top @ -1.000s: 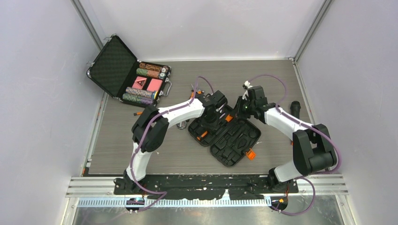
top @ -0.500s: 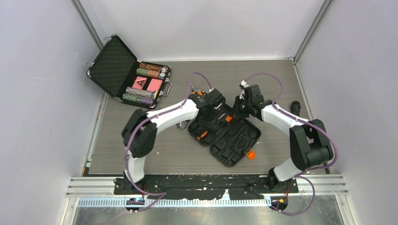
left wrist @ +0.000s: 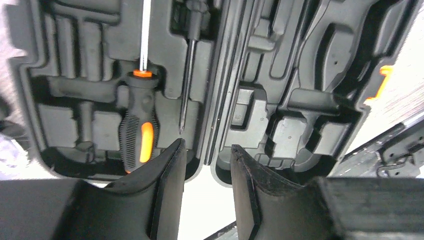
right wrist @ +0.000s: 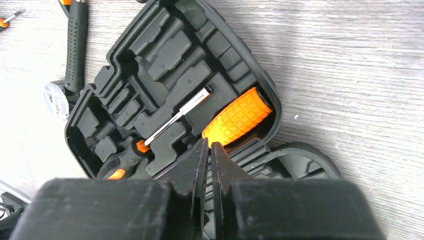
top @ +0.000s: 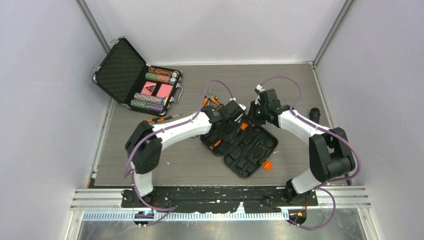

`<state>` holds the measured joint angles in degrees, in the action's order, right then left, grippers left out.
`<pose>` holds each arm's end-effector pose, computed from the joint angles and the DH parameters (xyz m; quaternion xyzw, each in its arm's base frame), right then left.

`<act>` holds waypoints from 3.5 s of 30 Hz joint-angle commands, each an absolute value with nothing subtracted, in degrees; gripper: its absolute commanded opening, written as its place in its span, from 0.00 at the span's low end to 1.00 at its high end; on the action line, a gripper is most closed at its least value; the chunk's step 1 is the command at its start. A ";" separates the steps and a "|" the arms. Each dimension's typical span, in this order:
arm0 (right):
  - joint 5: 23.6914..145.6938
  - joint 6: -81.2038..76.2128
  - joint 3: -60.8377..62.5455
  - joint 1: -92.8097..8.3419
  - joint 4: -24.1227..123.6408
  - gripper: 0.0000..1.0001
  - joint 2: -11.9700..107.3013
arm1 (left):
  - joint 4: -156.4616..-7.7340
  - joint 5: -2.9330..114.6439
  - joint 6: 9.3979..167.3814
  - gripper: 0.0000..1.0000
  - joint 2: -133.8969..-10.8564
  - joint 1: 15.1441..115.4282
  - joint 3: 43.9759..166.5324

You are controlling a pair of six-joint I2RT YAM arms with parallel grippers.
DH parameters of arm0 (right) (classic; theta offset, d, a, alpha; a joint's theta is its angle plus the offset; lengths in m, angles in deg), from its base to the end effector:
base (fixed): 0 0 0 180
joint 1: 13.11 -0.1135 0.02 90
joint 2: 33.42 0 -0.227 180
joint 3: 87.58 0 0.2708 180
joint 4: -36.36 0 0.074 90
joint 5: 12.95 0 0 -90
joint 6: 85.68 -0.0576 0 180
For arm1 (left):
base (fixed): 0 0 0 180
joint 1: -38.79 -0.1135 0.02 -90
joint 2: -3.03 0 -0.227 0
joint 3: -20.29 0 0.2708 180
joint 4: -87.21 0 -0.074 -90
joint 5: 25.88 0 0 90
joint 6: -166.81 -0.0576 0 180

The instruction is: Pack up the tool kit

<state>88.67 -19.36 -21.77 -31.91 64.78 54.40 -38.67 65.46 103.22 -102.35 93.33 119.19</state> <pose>0.3233 0.1223 0.1383 0.0056 0.9367 0.2108 0.2794 0.2412 -0.3363 0.1872 0.2322 0.9389 -0.1561 0.2004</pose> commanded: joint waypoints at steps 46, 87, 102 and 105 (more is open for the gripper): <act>86.38 -19.39 -23.22 -32.64 65.01 0.10 62.76 | -39.96 60.89 99.18 0.00 -111.39 92.49 116.69; 86.20 -19.21 -23.73 -32.62 65.40 0.09 63.16 | -37.49 59.64 99.51 0.00 -109.90 91.63 118.72; 86.72 -20.34 -25.87 -32.64 65.47 0.05 65.72 | -36.25 56.72 103.83 0.00 -115.63 91.69 119.88; 86.81 -20.51 -26.51 -32.62 65.59 0.05 66.47 | -35.92 56.09 104.59 0.00 -116.85 91.63 119.85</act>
<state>89.54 -20.46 -22.23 -31.72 63.05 60.12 -35.09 59.67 102.22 -112.21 90.95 120.20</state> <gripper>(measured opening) 0.061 0.002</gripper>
